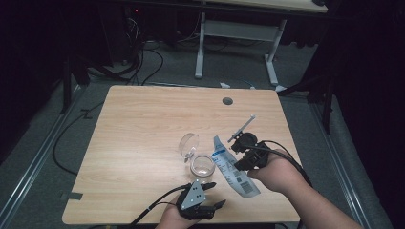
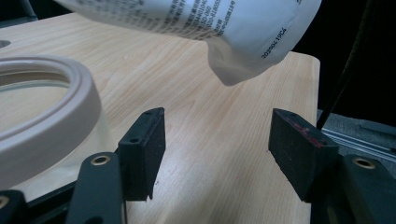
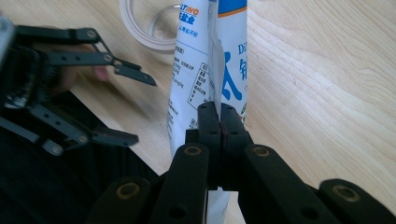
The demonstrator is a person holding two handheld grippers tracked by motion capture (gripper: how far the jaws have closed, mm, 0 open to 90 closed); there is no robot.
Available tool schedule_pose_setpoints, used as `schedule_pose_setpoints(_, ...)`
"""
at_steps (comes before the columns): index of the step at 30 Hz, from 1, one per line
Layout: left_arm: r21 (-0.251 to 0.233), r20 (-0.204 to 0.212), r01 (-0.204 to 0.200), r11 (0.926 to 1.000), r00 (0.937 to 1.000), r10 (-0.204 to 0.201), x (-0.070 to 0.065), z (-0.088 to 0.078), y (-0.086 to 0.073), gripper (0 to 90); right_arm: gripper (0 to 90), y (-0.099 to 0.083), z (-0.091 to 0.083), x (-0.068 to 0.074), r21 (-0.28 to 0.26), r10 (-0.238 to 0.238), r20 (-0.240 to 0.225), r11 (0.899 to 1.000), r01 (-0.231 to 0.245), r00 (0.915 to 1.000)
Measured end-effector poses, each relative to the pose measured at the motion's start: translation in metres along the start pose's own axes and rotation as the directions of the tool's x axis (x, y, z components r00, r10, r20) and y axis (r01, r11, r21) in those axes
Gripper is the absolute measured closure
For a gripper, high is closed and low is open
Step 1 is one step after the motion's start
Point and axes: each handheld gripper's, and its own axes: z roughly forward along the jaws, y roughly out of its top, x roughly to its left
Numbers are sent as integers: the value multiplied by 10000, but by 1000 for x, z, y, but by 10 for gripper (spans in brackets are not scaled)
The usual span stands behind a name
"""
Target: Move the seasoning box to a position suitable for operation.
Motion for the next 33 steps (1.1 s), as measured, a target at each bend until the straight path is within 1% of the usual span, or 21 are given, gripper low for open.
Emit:
schedule_pose_setpoints(7,-101,-38,2,9999,10000,-3,-2,6,2,363,900,7,-1,11,-44,-245,-82,9997,245,9997)
schedule_pose_setpoints(8,-137,-52,-2,9999,10000,2,-3,7,2,356,900,8,-1,14,-7,-113,-129,9999,113,9999)
schedule_pose_setpoints(9,-139,-57,-31,9999,10000,30,-3,7,2,354,900,8,-1,15,-50,-288,-130,9996,287,9995)
schedule_pose_setpoints(11,-201,-76,-59,9998,10000,58,-4,8,2,349,900,10,-1,18,-69,-245,-203,9997,244,9995)
schedule_pose_setpoints(12,-211,-89,-99,9997,9999,97,-4,8,2,345,900,10,-2,19,-88,-279,-187,9996,277,9994)
schedule_pose_setpoints(13,-233,-119,-121,9997,9999,118,-5,9,2,343,900,11,-2,20,-158,-422,-240,9990,418,9988)
schedule_pose_setpoints(15,-259,-132,-147,9996,9998,144,-5,9,3,335,900,13,-3,24,-151,-390,-307,9991,386,9988)
schedule_pose_setpoints(17,-285,-160,-168,9995,9997,163,-5,11,4,329,900,14,-3,26,-172,-543,-317,9984,538,9980)
schedule_pose_setpoints(18,-272,-167,-216,9994,9996,211,-6,12,4,329,900,15,-3,28,-162,-532,-358,9985,526,9979)
schedule_pose_setpoints(19,-255,-200,-271,9993,9994,266,-7,13,4,328,900,16,-3,29,-141,-635,-365,9979,631,9973)
schedule_pose_setpoints(20,-267,-244,-308,9992,9992,302,-7,14,4,328,900,17,-3,31,-127,-592,-430,9982,587,9973)
schedule_pose_setpoints(21,-338,-289,-365,9988,9990,355,-8,14,5,334,900,17,-3,31,-140,-637,-413,9979,631,9971)
schedule_pose_setpoints(23,-521,-336,-518,9973,9982,500,-11,13,6,371,900,18,-1,32,-94,-707,-438,9975,703,9965)
schedule_pose_setpoints(24,-459,-431,-648,9968,9971,628,-12,13,7,409,900,18,0,33,-106,-729,-387,9973,725,9966)
schedule_pose_setpoints(25,-369,-523,-734,9966,9961,714,-13,14,7,417,900,18,1,33,-105,-742,-400,9972,738,9964)
schedule_pose_setpoints(27,-204,-682,-801,9966,9946,786,-15,13,8,457,900,19,2,33,-49,-740,-315,9973,739,9968)
schedule_pose_setpoints(28,-150,-703,-774,9969,9946,761,-16,13,9,476,900,18,3,32,-59,-735,-277,9973,734,9969)
schedule_pose_setpoints(29,-93,-811,-766,9970,9938,756,-17,13,9,496,900,18,4,31,-59,-738,-297,9973,736,9968)
schedule_pose_setpoints(30,-81,-797,-736,9973,9942,728,-17,13,9,532,900,18,4,31,-26,-698,-275,9976,698,9972)
schedule_pose_setpoints(33,-17,-825,-607,9982,9948,603,-18,14,10,558,900,16,6,29,-7,-656,-310,9978,656,9974)
